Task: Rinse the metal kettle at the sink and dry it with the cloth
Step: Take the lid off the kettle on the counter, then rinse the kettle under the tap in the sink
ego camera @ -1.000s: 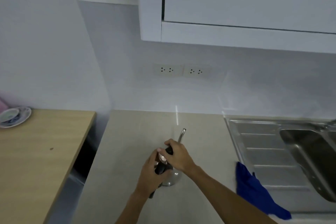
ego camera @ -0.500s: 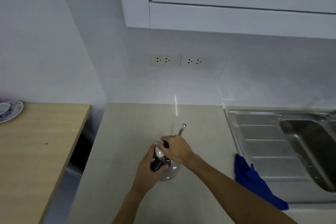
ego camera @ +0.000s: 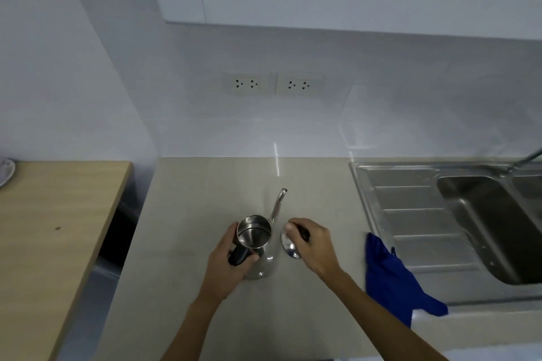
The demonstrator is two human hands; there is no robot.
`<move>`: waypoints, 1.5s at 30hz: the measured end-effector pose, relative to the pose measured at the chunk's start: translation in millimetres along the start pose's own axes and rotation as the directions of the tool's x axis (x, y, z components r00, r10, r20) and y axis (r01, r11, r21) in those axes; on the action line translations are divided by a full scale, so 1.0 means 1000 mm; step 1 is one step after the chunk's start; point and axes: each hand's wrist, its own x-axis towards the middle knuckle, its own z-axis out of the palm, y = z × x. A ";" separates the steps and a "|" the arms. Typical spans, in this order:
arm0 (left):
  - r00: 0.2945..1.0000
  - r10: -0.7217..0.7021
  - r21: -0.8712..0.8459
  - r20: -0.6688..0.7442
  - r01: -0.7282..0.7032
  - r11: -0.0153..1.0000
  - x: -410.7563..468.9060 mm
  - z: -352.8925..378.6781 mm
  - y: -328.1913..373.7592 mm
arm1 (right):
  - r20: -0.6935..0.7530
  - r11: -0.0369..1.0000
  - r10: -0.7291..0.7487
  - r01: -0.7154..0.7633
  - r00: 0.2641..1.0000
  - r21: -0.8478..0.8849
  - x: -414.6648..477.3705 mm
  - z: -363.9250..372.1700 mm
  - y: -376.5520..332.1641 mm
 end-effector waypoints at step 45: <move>0.967 -0.236 -0.215 -0.097 0.211 0.954 -0.024 0.013 -0.014 | 0.373 0.666 0.608 -0.706 0.701 0.241 -0.029 0.061 0.020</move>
